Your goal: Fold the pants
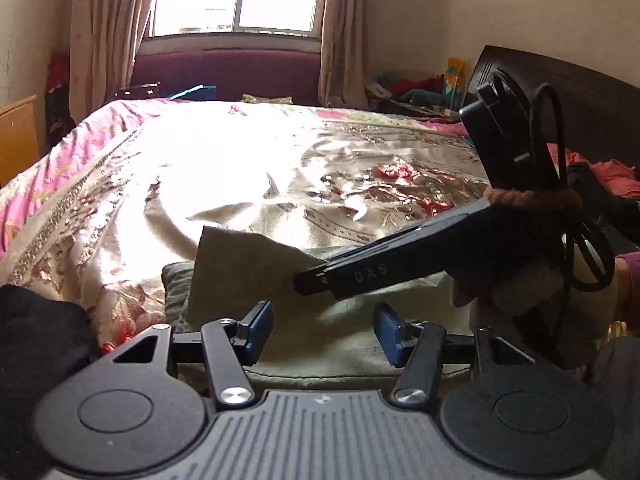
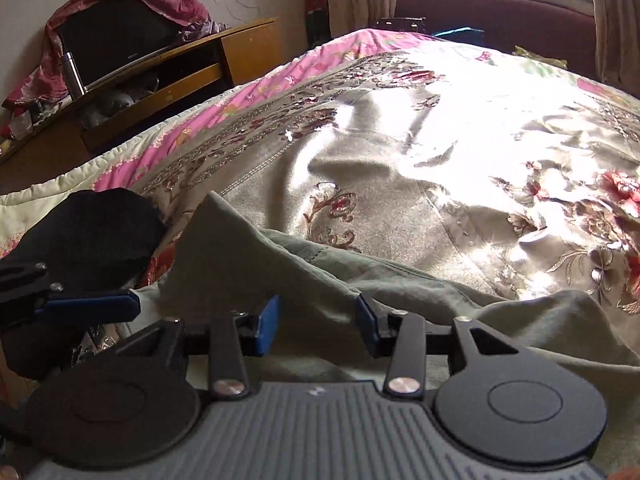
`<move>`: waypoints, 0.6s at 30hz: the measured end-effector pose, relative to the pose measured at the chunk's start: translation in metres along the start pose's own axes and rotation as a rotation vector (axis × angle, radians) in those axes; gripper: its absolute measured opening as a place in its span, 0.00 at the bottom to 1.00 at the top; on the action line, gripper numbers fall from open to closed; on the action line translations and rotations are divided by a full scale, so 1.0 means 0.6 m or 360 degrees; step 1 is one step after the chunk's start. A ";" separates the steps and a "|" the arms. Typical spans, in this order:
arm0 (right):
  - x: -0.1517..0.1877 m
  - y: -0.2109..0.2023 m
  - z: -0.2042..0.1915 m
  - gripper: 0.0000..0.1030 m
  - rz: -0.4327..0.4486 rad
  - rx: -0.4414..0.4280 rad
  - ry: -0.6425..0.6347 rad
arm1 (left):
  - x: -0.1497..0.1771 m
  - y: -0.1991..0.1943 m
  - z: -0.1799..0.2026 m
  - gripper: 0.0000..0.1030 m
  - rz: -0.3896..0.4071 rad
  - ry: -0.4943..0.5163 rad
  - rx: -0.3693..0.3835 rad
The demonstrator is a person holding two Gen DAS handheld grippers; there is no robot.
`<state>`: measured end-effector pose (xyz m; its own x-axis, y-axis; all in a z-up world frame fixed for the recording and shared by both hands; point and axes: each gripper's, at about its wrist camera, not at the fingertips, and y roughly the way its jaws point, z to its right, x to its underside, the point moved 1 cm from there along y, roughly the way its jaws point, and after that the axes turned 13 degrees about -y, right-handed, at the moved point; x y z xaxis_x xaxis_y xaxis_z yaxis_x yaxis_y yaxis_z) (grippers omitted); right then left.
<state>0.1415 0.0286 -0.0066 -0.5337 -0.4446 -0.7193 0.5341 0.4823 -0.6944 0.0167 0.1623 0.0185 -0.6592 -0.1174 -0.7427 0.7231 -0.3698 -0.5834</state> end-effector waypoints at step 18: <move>0.128 -0.186 0.182 0.42 0.0183 0.0414 0.0493 | 0.014 0.044 0.036 0.67 -0.0264 -0.0040 -0.0111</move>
<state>0.1125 -0.1417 0.0136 -0.6118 -0.1317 -0.7800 0.7282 0.2913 -0.6204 0.0256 0.1317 0.0038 -0.7750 -0.0834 -0.6264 0.6159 -0.3213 -0.7193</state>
